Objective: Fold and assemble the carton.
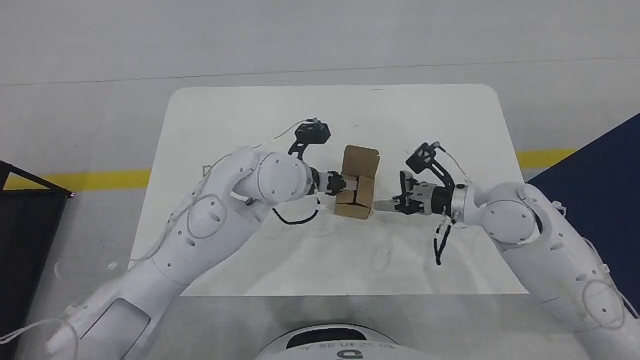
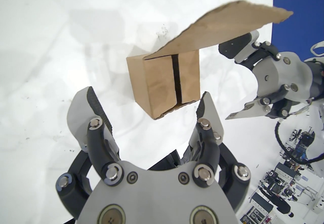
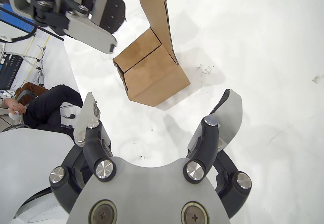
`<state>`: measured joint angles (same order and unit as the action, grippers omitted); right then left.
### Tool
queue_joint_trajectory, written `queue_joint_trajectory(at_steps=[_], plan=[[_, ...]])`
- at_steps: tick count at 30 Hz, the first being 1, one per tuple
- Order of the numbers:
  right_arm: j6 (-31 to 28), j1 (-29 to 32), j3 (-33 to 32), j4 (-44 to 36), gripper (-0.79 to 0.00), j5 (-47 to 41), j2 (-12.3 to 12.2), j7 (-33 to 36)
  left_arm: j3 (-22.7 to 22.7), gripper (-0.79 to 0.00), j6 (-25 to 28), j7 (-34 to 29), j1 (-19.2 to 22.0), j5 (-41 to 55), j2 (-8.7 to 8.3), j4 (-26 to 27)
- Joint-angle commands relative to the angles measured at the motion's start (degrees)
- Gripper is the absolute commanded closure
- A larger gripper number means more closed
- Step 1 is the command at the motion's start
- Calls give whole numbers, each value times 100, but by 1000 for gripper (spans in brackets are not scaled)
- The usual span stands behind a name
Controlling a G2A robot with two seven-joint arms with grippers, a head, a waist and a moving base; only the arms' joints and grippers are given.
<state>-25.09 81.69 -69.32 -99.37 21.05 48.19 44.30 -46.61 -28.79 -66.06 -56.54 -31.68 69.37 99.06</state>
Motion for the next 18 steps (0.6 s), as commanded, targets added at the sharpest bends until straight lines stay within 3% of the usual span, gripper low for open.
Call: queue_joint_trajectory(at_steps=[1, 6, 9, 14, 17, 18], plan=[[379, -85, 85, -84, -751, 0, 19, 196, -376, -785, 48, -133, -258, -107, -126, 225], [1031, -408, 318, -74, -785, -222, 90, 588, -1283, -785, 187, -304, -746, -35, -344, 652], [1340, -649, 504, 10, -739, -268, 146, 751, -1668, -785, 285, -419, -968, 23, -431, 837], [1656, -979, 899, 188, -566, -287, 260, 905, -2152, -785, 377, -584, -1207, 103, -534, 1020], [1789, -1166, 1098, 310, -539, -262, 319, 1030, -2356, -785, 433, -669, -1293, 138, -581, 1079], [1820, -1229, 1158, 348, -409, -237, 335, 1106, -2414, -785, 427, -698, -1316, 203, -590, 1088]])
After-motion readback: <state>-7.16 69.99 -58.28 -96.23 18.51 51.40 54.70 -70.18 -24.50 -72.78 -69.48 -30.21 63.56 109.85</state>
